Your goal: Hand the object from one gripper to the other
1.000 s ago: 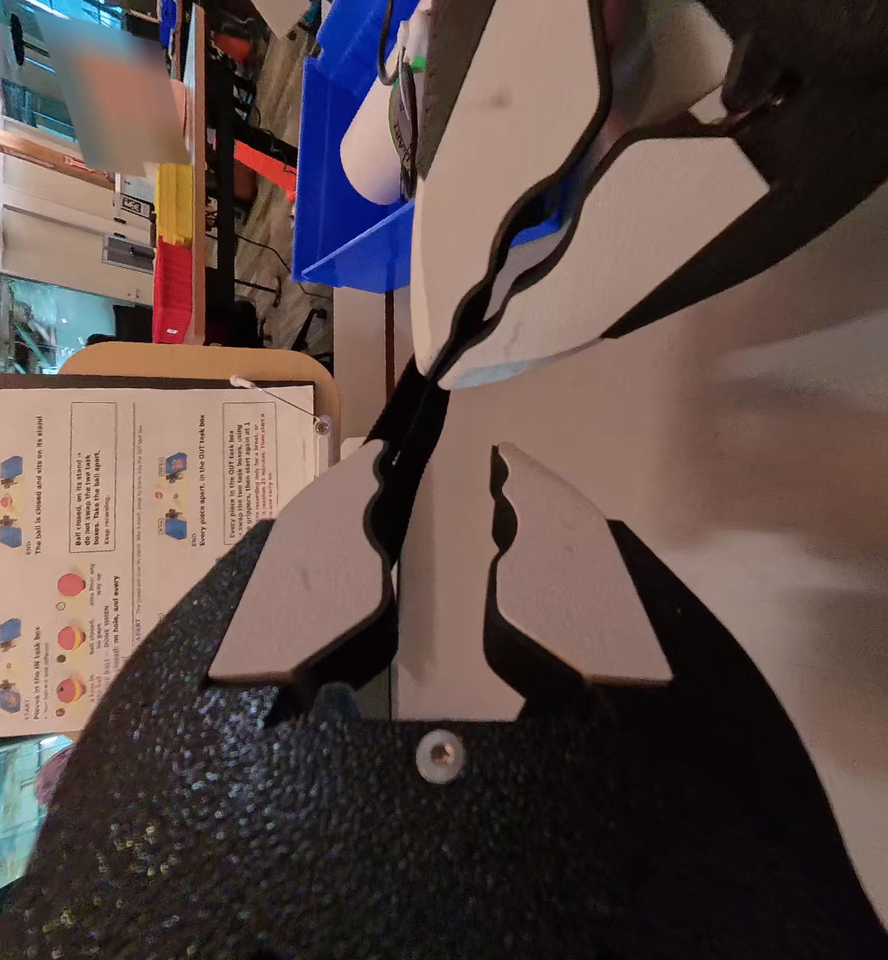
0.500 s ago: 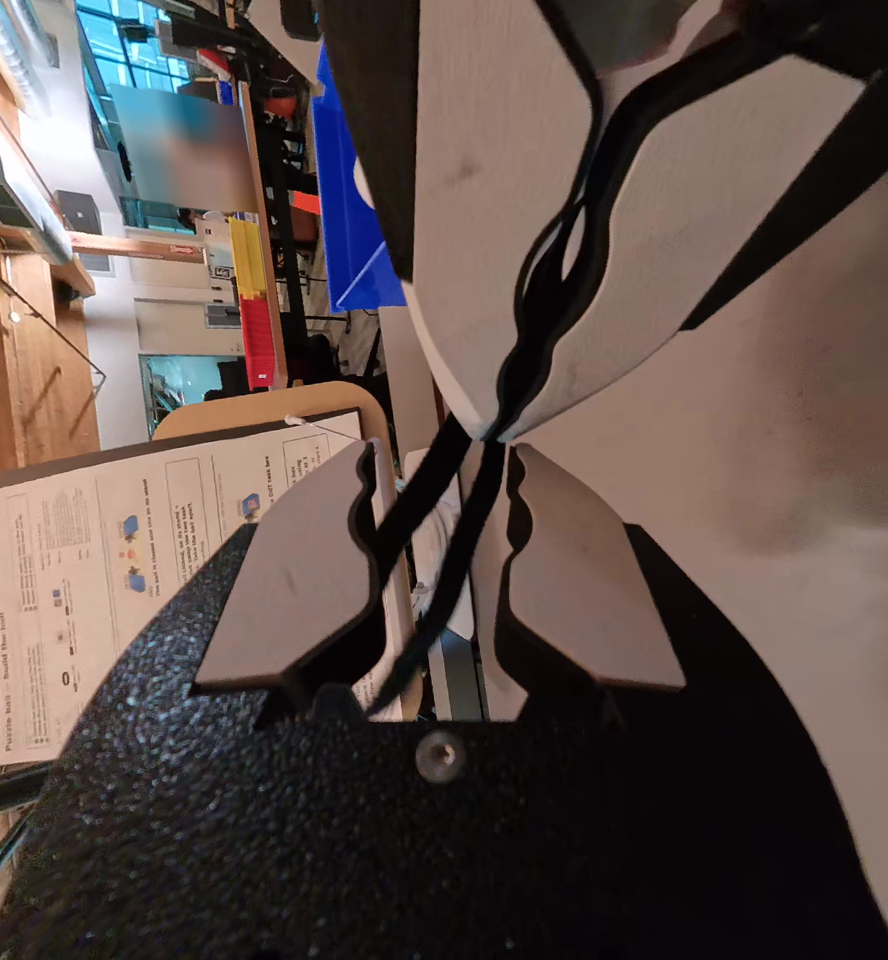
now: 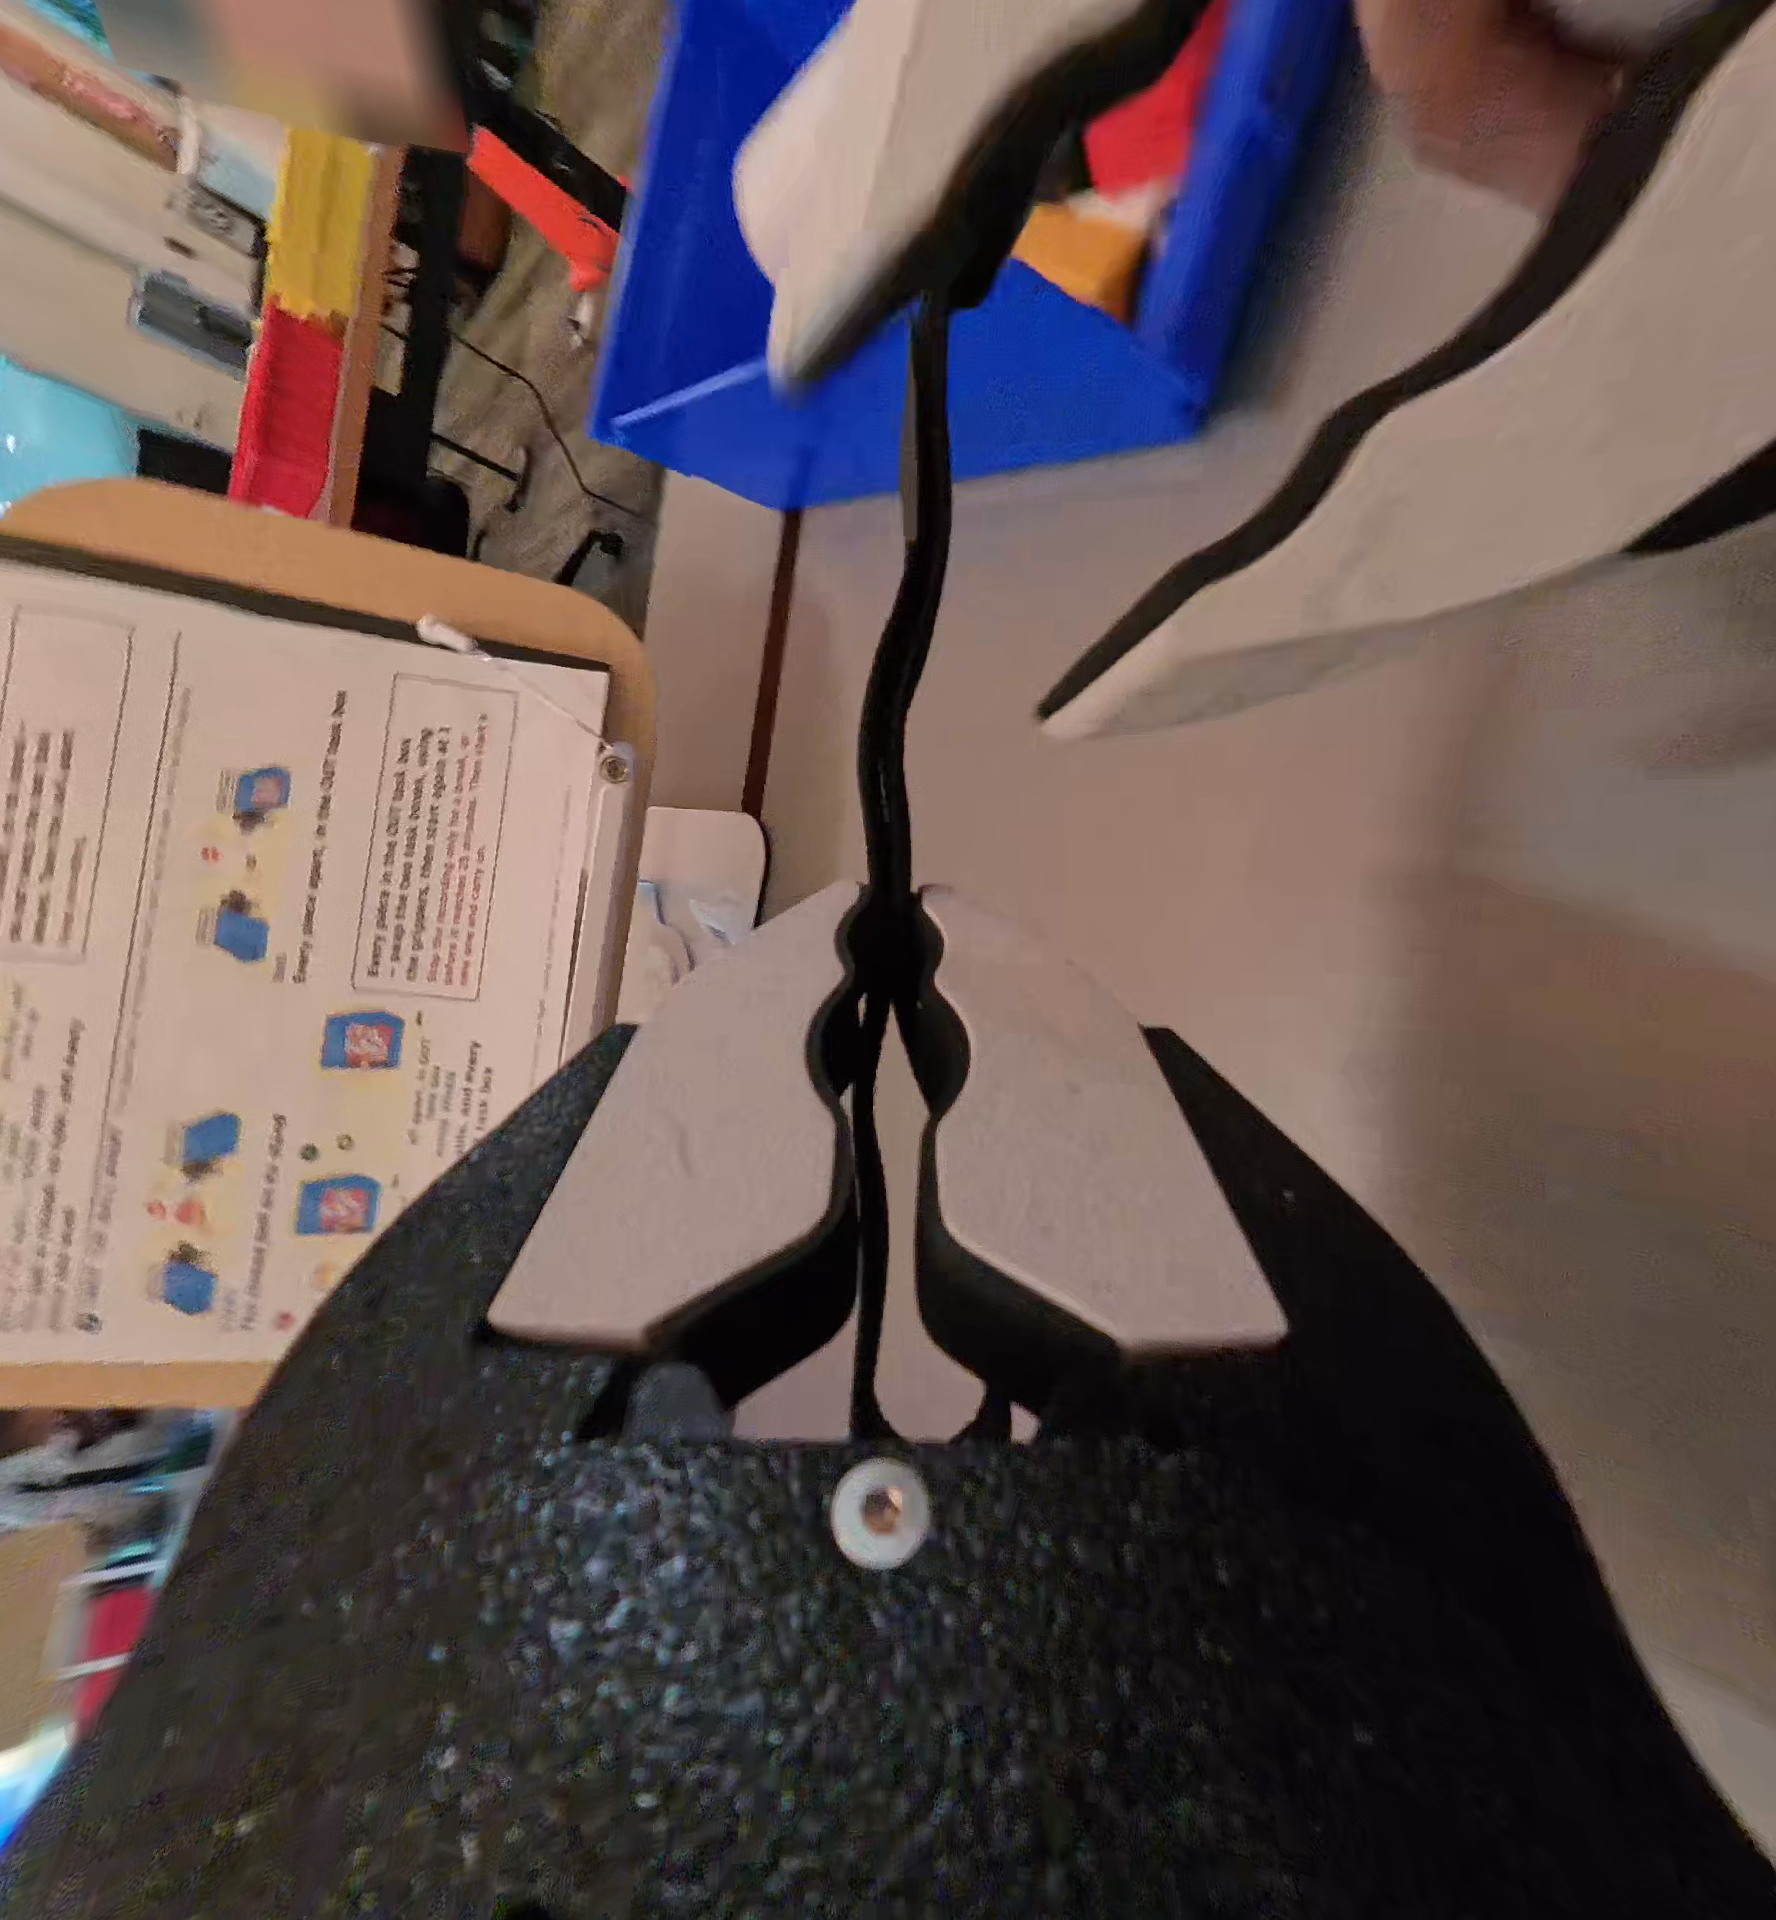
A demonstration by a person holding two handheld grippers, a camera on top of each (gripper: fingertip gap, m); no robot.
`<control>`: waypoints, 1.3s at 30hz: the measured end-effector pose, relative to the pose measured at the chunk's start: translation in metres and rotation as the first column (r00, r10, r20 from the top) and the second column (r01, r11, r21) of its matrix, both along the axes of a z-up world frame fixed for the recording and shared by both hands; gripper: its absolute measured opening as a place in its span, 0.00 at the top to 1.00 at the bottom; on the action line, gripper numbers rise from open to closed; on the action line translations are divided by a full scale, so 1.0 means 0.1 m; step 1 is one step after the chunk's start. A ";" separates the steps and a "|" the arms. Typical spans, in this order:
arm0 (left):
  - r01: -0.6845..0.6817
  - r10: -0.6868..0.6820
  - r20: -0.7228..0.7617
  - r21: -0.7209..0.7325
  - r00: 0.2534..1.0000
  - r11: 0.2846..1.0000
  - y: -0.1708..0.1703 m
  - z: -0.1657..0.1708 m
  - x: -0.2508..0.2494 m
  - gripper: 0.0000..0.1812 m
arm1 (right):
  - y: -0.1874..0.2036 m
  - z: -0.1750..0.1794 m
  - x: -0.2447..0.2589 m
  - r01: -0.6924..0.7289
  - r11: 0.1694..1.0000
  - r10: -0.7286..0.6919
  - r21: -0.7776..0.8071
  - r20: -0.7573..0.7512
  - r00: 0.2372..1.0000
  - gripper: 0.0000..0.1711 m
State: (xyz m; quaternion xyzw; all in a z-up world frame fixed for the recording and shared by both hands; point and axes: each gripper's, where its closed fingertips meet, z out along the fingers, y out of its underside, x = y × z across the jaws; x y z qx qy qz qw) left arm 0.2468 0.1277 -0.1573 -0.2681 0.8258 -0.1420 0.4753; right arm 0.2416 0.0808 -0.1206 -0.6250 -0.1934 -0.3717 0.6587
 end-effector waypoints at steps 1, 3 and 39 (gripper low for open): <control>-0.016 0.019 0.042 -0.079 0.999 0.997 0.02 0.08 0.02 0.98 | -0.06 0.11 0.03 -0.026 0.996 0.035 0.082 -0.107 0.994 0.71; -0.036 0.068 0.109 -0.273 0.992 0.961 0.06 0.24 0.05 0.97 | -0.17 0.30 0.13 -0.051 0.968 0.126 0.247 -0.297 0.947 0.64; 0.401 -0.229 0.359 -0.535 0.905 0.744 -0.27 0.77 -0.29 0.73 | -0.30 0.25 -0.32 -0.631 0.583 0.634 0.511 -0.773 -0.041 0.98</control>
